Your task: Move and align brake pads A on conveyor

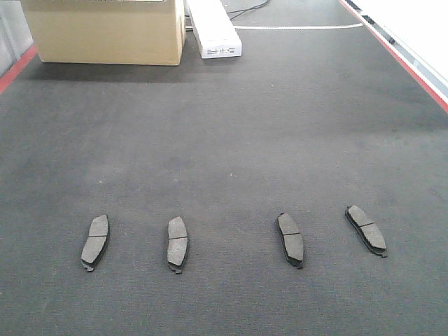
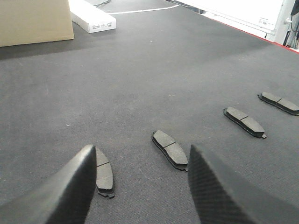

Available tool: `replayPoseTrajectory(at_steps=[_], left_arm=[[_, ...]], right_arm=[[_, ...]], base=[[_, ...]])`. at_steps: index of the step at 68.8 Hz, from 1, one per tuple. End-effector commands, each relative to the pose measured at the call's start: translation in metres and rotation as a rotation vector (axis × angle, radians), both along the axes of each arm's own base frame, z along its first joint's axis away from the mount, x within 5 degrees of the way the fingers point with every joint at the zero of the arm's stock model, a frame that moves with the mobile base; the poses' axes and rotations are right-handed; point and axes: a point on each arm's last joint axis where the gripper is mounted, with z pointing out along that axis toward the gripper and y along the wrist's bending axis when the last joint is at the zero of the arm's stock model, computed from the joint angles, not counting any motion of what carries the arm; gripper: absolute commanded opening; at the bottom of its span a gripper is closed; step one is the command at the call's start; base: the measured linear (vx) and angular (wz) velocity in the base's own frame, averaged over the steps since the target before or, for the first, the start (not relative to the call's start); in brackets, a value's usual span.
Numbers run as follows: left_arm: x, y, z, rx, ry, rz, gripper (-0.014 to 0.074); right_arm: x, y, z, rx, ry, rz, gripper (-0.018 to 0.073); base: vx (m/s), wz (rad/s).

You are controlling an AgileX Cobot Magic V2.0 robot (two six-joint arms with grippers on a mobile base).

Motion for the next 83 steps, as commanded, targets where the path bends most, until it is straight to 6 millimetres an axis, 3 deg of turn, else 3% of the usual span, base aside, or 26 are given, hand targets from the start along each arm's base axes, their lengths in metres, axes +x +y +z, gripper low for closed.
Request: replayPoseTrajectory(at_steps=[1, 15, 20, 27, 33, 34, 83], left_arm=[[-0.0001, -0.0017, 0.013, -0.03, -0.071, -0.022, 0.0407], [-0.0001, -0.0017, 0.0127, -0.03, -0.067, -0.021, 0.0404], [-0.0001, -0.0017, 0.0127, -0.03, -0.067, -0.021, 0.0362], [-0.0001, -0.0017, 0.0127, -0.03, -0.067, -0.021, 0.0193], [-0.0001, -0.002, 0.0134, -0.034, -0.075, -0.024, -0.001], [0.0, -0.002, 0.0137, -0.033, -0.078, -0.025, -0.0009], [0.0001, -0.0025, 0.0153, -0.037, -0.097, -0.03, -0.0007]], right_arm=[[0.0034, 0.0042, 0.0122, 0.018, -0.119, 0.031, 0.0453], [0.0047, 0.0072, 0.0192, 0.042, -0.201, 0.056, 0.0451], [0.0048, 0.0071, 0.0191, 0.033, -0.202, 0.056, 0.041], [0.0048, 0.0071, 0.0191, 0.022, -0.204, 0.057, 0.0244], [0.0048, 0.0071, 0.0192, 0.023, -0.204, 0.057, 0.0004], [0.0048, 0.0071, 0.0192, 0.023, -0.204, 0.057, -0.002], [0.0048, 0.007, 0.0181, 0.025, -0.192, 0.056, -0.0011]], base=[[0.0, 0.0], [0.0, 0.0], [0.0, 0.0], [0.0, 0.0], [0.0, 0.0], [0.0, 0.0], [0.0, 0.0]])
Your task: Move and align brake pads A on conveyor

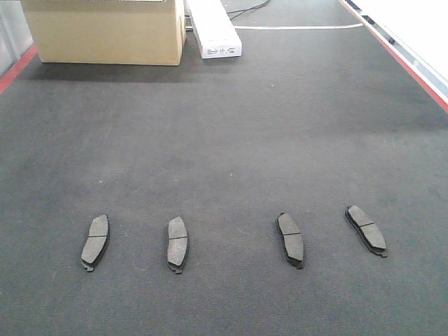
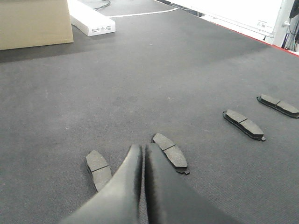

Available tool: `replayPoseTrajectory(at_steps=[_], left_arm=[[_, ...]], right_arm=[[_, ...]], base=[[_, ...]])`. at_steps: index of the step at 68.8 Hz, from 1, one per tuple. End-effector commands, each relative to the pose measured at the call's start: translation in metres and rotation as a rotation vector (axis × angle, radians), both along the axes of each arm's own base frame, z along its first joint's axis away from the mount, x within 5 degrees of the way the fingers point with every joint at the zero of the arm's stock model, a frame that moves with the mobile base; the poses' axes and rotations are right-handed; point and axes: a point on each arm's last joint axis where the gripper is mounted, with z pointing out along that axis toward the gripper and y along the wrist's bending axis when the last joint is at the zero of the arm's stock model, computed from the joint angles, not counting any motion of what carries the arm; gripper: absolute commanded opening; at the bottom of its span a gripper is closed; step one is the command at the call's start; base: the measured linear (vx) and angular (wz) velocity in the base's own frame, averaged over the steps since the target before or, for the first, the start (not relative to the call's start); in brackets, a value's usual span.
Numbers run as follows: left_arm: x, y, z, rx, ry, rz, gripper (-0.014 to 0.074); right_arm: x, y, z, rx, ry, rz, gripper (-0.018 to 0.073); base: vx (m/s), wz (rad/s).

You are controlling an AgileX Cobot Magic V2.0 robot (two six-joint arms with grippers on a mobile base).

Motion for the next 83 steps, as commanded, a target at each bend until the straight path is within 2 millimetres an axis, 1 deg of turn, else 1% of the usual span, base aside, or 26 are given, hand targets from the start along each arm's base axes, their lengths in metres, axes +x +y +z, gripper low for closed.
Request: replayPoseTrajectory(at_steps=[1, 15, 24, 31, 43, 48, 54, 59, 68, 72, 76, 83], left_arm=[[0.0, -0.002, 0.014, -0.035, -0.086, -0.027, -0.0007], [0.0, -0.002, 0.014, -0.029, -0.082, -0.023, -0.0008], [0.001, -0.001, 0.011, 0.03, -0.095, -0.011, -0.0008], [0.004, 0.001, 0.004, 0.059, -0.112, 0.067, -0.0008], [0.014, 0.009, -0.018, 0.02, -0.149, 0.238, -0.0007], [0.015, 0.012, -0.027, 0.01, -0.186, 0.291, -0.0007], [0.013, 0.017, -0.047, 0.008, -0.216, 0.36, -0.0007], [0.007, 0.02, -0.067, 0.029, -0.241, 0.402, -0.0007], [-0.003, 0.023, -0.1, 0.048, -0.276, 0.444, -0.0007], [-0.003, 0.022, -0.113, 0.043, -0.274, 0.445, -0.0007], [-0.003, 0.023, -0.117, 0.052, -0.213, 0.449, -0.0007], [-0.003, 0.022, -0.117, 0.047, -0.21, 0.444, -0.0007]], right_arm=[[0.001, 0.001, 0.013, 0.003, -0.073, 0.006, -0.0011], [0.001, 0.001, 0.013, 0.003, -0.073, 0.006, -0.0011], [0.001, 0.001, 0.013, 0.003, -0.073, 0.006, -0.0011], [0.001, 0.001, 0.013, 0.003, -0.073, 0.006, -0.0011], [0.001, 0.001, 0.013, 0.003, -0.073, 0.006, -0.0011], [0.001, 0.001, 0.013, 0.003, -0.073, 0.006, -0.0011], [0.001, 0.001, 0.013, 0.003, -0.073, 0.006, -0.0011], [0.001, 0.001, 0.013, 0.003, -0.073, 0.006, -0.0011], [0.001, 0.001, 0.013, 0.003, -0.073, 0.006, -0.0011], [0.001, 0.001, 0.013, 0.003, -0.073, 0.007, -0.0011], [0.001, 0.001, 0.013, 0.003, -0.073, 0.006, -0.0011], [0.001, 0.001, 0.013, 0.003, -0.074, 0.006, -0.0011]], base=[[0.0, 0.0], [0.0, 0.0], [0.0, 0.0], [0.0, 0.0], [0.0, 0.0], [0.0, 0.0], [0.0, 0.0], [0.0, 0.0], [0.0, 0.0], [0.0, 0.0], [0.0, 0.0], [0.0, 0.0]])
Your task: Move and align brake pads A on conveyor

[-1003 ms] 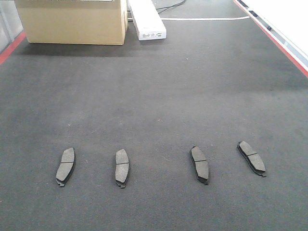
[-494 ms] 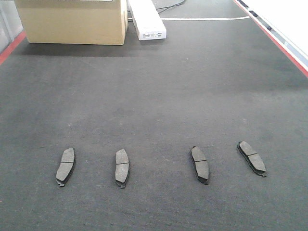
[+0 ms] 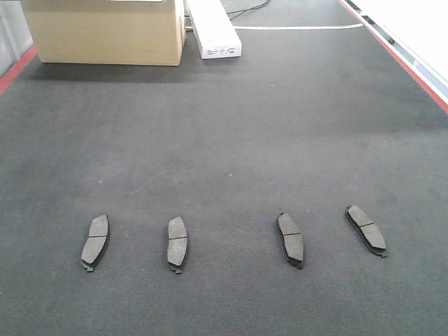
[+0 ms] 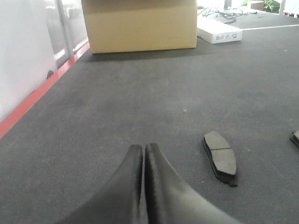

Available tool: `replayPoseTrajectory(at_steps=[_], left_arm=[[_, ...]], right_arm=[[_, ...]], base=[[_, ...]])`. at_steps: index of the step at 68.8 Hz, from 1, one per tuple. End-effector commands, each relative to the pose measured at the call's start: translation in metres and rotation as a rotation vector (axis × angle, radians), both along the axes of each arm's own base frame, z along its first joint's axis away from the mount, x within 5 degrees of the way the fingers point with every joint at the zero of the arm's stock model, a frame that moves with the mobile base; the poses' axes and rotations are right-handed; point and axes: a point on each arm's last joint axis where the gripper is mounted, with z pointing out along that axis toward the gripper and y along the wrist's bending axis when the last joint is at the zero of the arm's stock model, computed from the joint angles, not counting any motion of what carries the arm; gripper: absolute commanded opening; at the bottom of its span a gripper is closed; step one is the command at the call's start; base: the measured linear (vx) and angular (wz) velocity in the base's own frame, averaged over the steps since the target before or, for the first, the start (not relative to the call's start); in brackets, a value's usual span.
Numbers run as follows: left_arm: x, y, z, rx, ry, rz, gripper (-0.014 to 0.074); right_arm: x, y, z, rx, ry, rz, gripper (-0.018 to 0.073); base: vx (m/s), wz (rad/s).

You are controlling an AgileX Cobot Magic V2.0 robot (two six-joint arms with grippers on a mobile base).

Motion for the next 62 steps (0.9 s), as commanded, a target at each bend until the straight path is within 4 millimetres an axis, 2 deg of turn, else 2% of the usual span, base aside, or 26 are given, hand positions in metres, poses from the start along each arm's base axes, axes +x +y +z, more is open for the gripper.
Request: replayPoseTrajectory(at_steps=[1, 62], left_arm=[[0.0007, -0.0012, 0.0007, 0.0, -0.058, -0.012, -0.0007], [0.0004, -0.0022, 0.003, 0.028, -0.084, -0.025, -0.0006]], right_arm=[[0.0004, 0.0009, 0.0135, 0.003, -0.078, 0.006, -0.0011], [0.0006, 0.0009, 0.0134, 0.003, -0.078, 0.006, -0.0011]], base=[[0.0, 0.0], [0.0, 0.0]])
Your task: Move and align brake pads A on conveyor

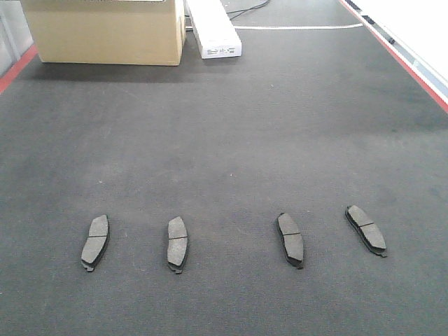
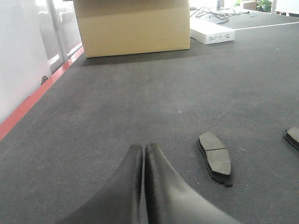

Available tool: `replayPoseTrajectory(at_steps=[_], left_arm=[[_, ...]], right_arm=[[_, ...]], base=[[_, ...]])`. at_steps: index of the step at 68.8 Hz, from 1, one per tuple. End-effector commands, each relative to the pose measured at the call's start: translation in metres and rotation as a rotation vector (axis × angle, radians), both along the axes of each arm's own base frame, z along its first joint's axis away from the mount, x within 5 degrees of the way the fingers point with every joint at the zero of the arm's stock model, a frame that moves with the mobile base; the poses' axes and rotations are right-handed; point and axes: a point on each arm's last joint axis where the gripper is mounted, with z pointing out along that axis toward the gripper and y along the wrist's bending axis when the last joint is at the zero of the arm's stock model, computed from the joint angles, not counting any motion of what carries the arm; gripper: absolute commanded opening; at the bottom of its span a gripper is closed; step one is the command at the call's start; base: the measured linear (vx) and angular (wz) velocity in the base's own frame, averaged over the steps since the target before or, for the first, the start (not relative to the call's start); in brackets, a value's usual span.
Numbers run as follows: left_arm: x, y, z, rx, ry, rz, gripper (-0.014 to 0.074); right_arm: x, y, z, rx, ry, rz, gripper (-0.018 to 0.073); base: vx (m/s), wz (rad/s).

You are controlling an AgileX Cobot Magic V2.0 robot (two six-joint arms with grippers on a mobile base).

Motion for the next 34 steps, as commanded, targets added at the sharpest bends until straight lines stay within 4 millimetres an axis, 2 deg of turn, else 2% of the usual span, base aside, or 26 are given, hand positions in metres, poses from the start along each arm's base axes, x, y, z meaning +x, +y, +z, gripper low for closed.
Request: replayPoseTrajectory(at_steps=[1, 25, 34], left_arm=[[0.0001, 0.0003, 0.0015, 0.004, -0.07, 0.005, -0.0006], [0.0001, 0.0003, 0.0015, 0.004, -0.07, 0.005, -0.0006], [0.0001, 0.0003, 0.0015, 0.004, -0.07, 0.005, -0.0006]], right_arm=[[0.0006, 0.0009, 0.0134, 0.003, -0.078, 0.006, -0.0011], [0.0006, 0.0008, 0.0135, -0.001, -0.079, 0.004, -0.0011], [0.0005, -0.0027, 0.0142, -0.064, -0.097, -0.104, -0.0011]], base=[[0.0, 0.0], [0.0, 0.0], [0.0, 0.0]])
